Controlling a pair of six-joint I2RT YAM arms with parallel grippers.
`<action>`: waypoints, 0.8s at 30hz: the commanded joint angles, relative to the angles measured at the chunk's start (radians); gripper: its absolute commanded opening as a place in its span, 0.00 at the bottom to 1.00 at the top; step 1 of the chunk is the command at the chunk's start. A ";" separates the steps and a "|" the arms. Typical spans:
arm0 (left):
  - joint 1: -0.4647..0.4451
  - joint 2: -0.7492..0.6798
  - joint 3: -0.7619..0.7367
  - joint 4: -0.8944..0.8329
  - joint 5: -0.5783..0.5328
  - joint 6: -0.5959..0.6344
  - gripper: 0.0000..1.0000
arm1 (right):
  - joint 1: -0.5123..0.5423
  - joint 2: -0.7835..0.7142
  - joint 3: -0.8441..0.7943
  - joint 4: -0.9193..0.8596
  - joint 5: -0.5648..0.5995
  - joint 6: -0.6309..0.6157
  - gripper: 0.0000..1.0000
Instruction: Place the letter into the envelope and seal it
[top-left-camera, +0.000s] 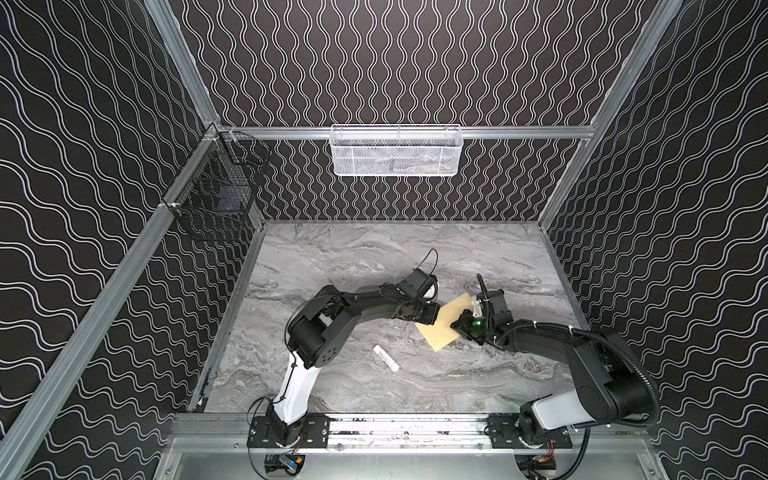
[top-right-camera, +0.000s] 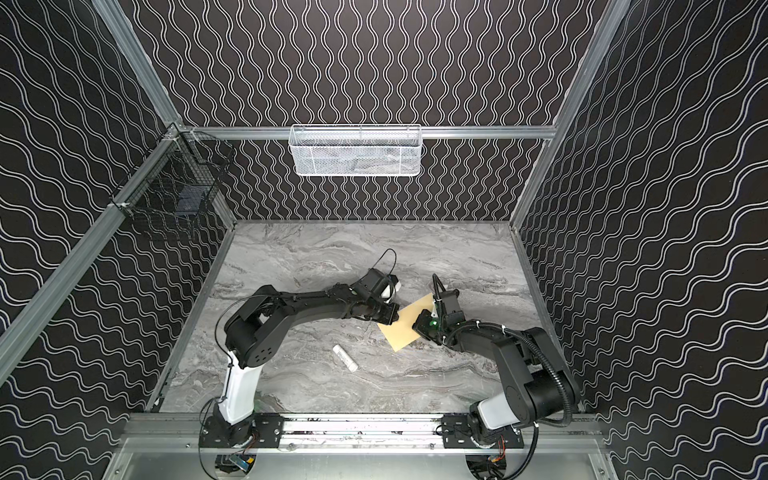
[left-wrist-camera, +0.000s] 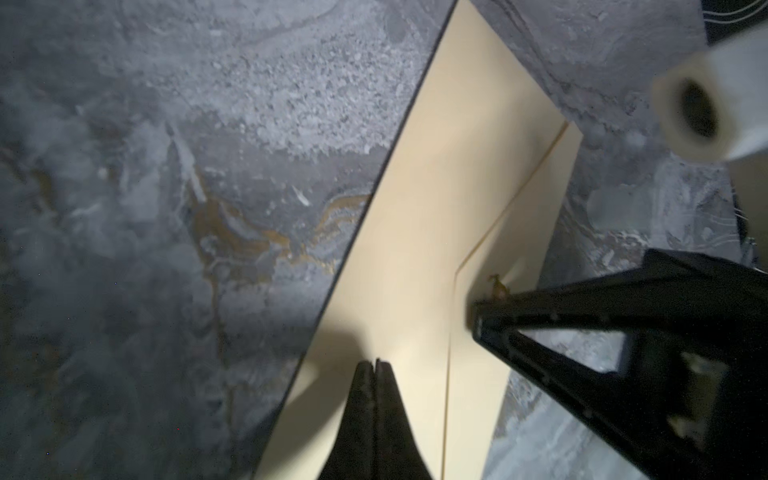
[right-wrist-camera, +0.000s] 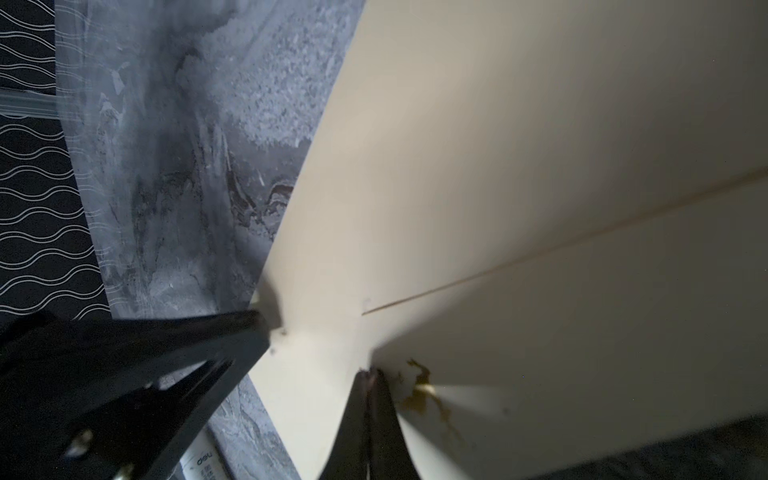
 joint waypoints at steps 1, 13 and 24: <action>-0.001 -0.095 -0.022 0.092 0.056 -0.048 0.00 | -0.002 0.009 -0.024 -0.085 0.052 0.013 0.00; -0.082 -0.217 -0.154 0.106 0.106 -0.205 0.00 | -0.002 -0.014 -0.054 -0.067 0.042 0.020 0.00; -0.149 -0.159 -0.205 0.096 0.041 -0.257 0.00 | -0.002 -0.017 -0.068 -0.054 0.033 0.026 0.00</action>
